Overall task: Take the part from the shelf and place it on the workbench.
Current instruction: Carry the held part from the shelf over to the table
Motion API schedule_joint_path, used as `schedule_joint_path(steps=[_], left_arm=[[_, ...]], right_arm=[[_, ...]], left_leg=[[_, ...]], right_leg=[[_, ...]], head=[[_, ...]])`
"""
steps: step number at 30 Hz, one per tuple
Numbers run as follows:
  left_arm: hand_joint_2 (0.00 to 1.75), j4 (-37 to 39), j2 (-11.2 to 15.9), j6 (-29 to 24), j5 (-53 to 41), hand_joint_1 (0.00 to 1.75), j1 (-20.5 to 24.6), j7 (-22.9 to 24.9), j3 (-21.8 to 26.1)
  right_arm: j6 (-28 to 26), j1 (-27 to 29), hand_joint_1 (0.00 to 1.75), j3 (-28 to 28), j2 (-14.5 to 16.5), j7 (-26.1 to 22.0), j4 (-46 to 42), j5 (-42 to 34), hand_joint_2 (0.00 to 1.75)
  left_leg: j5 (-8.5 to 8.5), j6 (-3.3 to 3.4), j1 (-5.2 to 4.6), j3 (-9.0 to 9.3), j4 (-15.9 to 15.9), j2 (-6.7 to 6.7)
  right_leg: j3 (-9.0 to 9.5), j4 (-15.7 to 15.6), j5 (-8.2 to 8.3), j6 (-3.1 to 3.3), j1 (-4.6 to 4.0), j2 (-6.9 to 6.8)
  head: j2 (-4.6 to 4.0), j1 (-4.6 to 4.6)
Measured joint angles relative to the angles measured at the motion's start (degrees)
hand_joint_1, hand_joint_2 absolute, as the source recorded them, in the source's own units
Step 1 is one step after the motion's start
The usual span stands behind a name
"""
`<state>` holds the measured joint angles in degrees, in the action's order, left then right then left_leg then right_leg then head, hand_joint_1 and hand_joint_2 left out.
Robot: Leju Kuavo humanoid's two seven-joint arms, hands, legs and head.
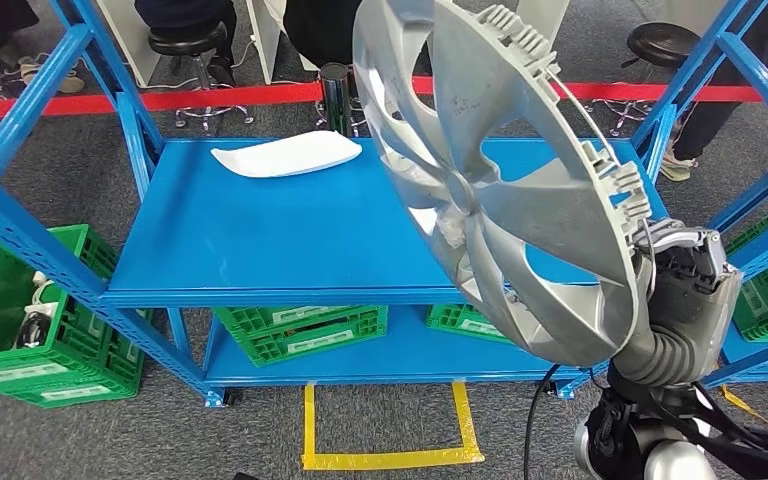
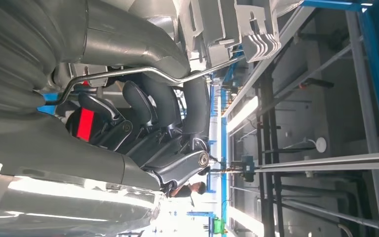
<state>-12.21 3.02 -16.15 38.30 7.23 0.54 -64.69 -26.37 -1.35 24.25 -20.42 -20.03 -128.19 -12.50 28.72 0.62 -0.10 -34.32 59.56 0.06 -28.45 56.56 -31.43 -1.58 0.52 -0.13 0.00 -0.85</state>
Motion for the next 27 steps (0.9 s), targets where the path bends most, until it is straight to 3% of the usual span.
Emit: schedule_joint_path(steps=[6, 24, 27], left_arm=[[1.75, 0.0, 0.4, 0.4, 4.2, 0.00, 0.0, -3.5, 0.4], [1.75, 0.0, 1.7, 0.6, 7.5, 0.00, -0.1, -3.5, 3.5], [1.75, 0.0, 1.7, 0.6, 7.6, 0.00, -0.1, -3.3, 3.5]], right_arm=[[2.7, 0.4, 1.75, 0.7, 0.5, 0.6, 0.9, 3.2, 1.75], [3.7, 1.3, 1.75, 4.5, 1.8, 0.8, 3.0, 7.4, 1.75], [3.5, 1.3, 1.75, 4.9, 1.9, 1.2, 2.9, 8.1, 1.75]], left_leg=[[0.00, -0.01, 0.01, 0.00, 0.0, 0.05], [0.01, -0.01, 0.01, 0.02, 0.0, 0.29], [0.05, 0.43, -0.26, 0.10, -0.1, 0.29]], right_leg=[[0.00, 0.0, 0.00, 0.00, -0.01, 0.00], [-0.01, 0.0, -0.02, 0.04, -0.01, 0.02], [0.12, -0.5, 0.26, -0.39, 0.09, 0.02]], head=[[0.00, 0.01], [0.00, 0.03], [0.00, 0.15]])
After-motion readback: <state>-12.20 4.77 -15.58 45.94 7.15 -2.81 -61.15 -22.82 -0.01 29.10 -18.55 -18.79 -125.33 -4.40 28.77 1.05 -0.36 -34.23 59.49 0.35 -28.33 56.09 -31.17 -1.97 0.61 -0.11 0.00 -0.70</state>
